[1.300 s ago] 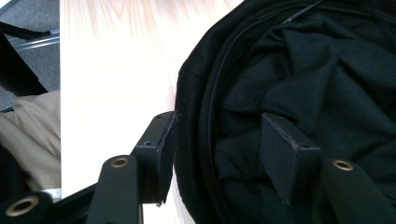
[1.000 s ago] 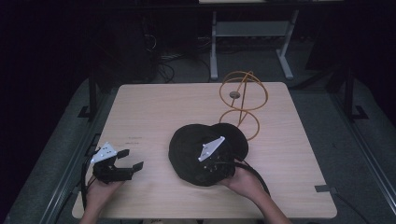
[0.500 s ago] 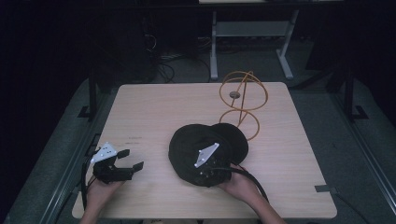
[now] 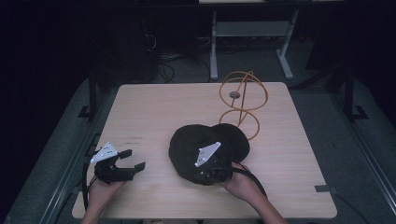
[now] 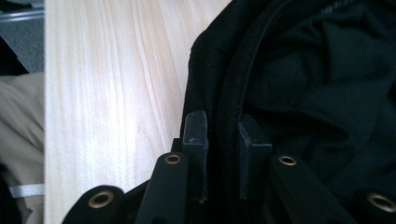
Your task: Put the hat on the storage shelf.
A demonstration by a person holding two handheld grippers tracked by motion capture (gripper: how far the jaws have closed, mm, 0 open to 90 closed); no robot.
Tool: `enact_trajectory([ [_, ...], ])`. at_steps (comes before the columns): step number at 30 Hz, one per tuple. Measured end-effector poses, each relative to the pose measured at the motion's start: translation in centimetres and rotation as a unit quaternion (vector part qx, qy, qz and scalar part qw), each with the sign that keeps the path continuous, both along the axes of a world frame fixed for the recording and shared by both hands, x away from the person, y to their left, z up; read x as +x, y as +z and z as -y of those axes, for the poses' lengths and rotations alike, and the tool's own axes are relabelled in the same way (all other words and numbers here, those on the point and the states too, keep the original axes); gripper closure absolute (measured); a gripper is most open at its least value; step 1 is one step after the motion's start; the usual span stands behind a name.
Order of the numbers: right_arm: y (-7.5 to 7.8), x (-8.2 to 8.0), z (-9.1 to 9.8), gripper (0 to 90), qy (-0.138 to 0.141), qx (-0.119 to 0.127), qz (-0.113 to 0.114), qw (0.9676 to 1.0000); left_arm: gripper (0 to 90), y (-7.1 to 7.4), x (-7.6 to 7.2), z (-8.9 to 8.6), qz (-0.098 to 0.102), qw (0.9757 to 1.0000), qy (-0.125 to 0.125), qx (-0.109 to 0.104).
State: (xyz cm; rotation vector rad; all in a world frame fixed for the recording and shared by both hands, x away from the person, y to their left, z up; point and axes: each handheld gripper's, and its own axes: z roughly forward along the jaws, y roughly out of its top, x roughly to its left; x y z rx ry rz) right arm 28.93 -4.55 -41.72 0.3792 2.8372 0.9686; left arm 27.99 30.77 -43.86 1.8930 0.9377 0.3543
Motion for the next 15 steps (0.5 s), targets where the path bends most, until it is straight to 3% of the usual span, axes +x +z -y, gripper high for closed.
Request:
enact_trajectory([
  [11,4.2,0.7,1.7,75.6,-0.005,0.07,-0.004,0.9975,17.0,0.6,-0.3,2.5,0.01,0.9993,-0.035,-0.011],
  [15,5.7,1.0,2.2,75.0,-0.005,0.083,0.0,0.9965,17.0,1.1,-0.2,4.0,0.016,0.9984,-0.054,-0.011],
])
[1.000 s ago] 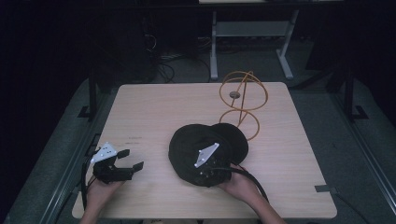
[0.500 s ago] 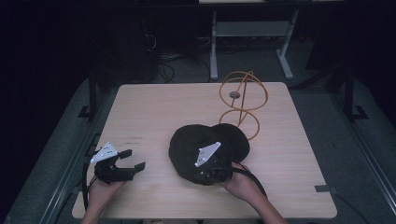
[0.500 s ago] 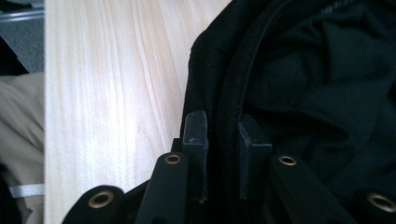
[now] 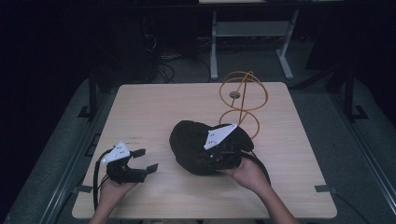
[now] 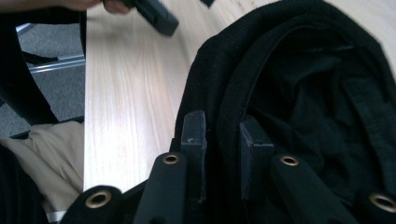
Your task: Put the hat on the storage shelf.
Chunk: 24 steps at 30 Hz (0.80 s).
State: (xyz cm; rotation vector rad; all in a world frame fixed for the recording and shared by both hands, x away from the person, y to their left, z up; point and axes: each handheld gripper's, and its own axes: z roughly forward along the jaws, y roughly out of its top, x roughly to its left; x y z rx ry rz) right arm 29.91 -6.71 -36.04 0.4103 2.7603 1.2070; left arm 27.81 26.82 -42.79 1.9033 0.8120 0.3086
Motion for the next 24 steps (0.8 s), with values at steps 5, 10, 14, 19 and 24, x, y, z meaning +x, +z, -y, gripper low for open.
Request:
enact_trajectory([
  [5,1.2,0.2,0.2,75.0,0.002,0.014,0.001,0.9999,17.0,0.8,0.2,2.2,0.008,0.9995,-0.03,-0.006],
  [10,2.3,0.5,0.4,75.1,0.002,0.029,0.003,0.9996,16.9,1.3,0.3,3.9,0.017,0.9986,-0.05,-0.007],
  [14,2.9,1.1,0.7,75.1,-0.003,0.036,0.004,0.9993,16.9,1.7,0.4,5.0,0.027,0.9976,-0.063,-0.004],
  [19,3.5,1.8,0.9,75.1,-0.012,0.05,-0.003,0.9987,17.0,2.0,0.8,6.4,0.035,0.9968,-0.071,-0.009],
  [24,4.2,2.6,0.7,75.2,-0.022,0.064,-0.007,0.9977,16.9,2.0,1.2,7.9,0.045,0.9962,-0.074,-0.011],
])
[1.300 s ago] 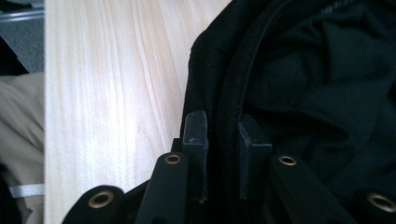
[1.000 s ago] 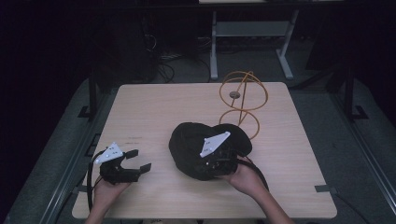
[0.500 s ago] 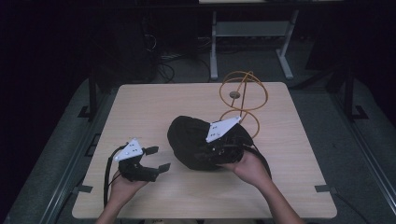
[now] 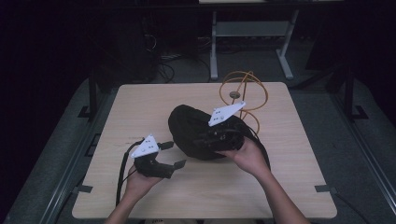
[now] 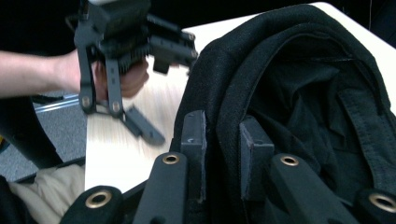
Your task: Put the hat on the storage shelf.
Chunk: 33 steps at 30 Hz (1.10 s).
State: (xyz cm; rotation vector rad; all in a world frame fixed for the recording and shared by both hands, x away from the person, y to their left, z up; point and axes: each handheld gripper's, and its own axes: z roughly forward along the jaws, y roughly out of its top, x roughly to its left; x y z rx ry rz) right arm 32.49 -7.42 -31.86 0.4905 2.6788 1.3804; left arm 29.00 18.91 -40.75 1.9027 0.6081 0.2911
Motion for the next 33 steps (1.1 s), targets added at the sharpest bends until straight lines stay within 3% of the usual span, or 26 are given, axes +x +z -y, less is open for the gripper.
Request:
enact_trajectory([
  [5,0.6,0.3,-0.7,75.3,-0.004,0.006,0.003,1.0,17.4,0.0,0.6,1.4,0.018,0.9998,0.005,0.006],
  [7,0.8,0.3,-0.9,75.4,-0.001,0.016,0.0,0.9999,23.1,0.0,0.8,1.7,0.031,0.9994,0.013,0.008],
  [9,0.8,0.3,-1.1,75.4,0.002,0.024,-0.004,0.9997,32.2,0.1,0.9,2.0,0.037,0.999,0.021,0.014],
  [12,0.8,0.2,-1.5,75.5,0.006,0.023,-0.005,0.9997,57.4,0.2,0.9,2.0,0.054,0.9982,0.022,0.016],
  [14,0.7,0.1,-1.7,75.5,0.005,0.021,-0.007,0.9997,69.2,0.4,0.9,1.8,0.065,0.9975,0.021,0.018],
  [18,0.8,0.0,-2.0,75.5,0.006,0.024,-0.008,0.9997,84.1,0.9,0.7,1.3,0.08,0.9966,0.02,0.009],
  [33,1.4,0.6,-1.1,70.2,0.01,0.068,-0.025,0.9973,87.7,4.7,-0.1,-0.4,0.1,0.9945,0.029,-0.01],
])
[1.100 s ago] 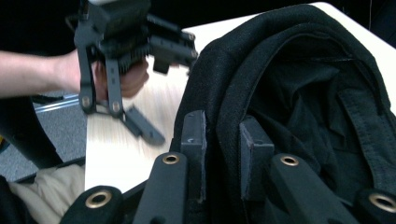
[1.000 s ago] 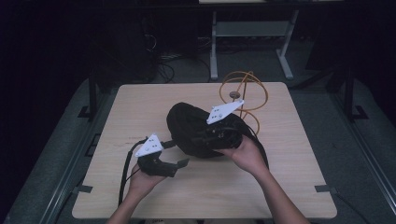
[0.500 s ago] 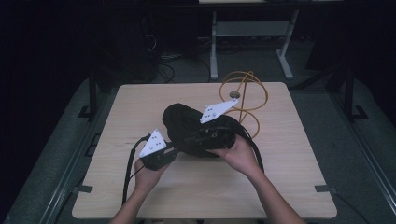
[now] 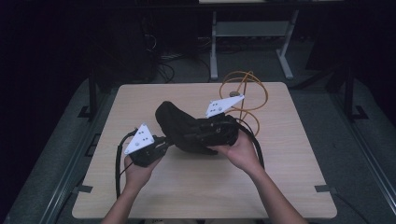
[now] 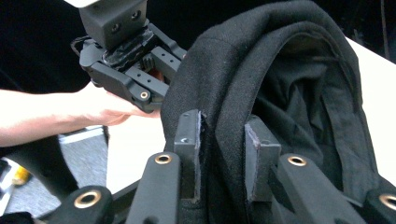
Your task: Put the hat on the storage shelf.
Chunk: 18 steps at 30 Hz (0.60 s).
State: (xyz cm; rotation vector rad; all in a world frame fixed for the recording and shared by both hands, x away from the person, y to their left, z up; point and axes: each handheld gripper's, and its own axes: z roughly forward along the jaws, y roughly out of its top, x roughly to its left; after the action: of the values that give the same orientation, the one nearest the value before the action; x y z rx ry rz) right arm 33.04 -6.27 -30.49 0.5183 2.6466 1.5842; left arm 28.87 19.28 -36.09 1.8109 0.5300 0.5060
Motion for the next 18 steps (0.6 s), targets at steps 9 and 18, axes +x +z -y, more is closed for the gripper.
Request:
enact_trajectory([
  [9,0.6,-0.3,0.8,53.5,0.008,0.047,0.003,0.9989,87.9,3.9,-0.4,-0.7,0.023,0.9997,-0.008,-0.001],
  [18,0.6,0.0,2.9,42.8,-0.006,0.077,-0.021,0.9968,88.0,5.7,0.4,-1.9,0.013,0.9997,-0.017,-0.014],
])
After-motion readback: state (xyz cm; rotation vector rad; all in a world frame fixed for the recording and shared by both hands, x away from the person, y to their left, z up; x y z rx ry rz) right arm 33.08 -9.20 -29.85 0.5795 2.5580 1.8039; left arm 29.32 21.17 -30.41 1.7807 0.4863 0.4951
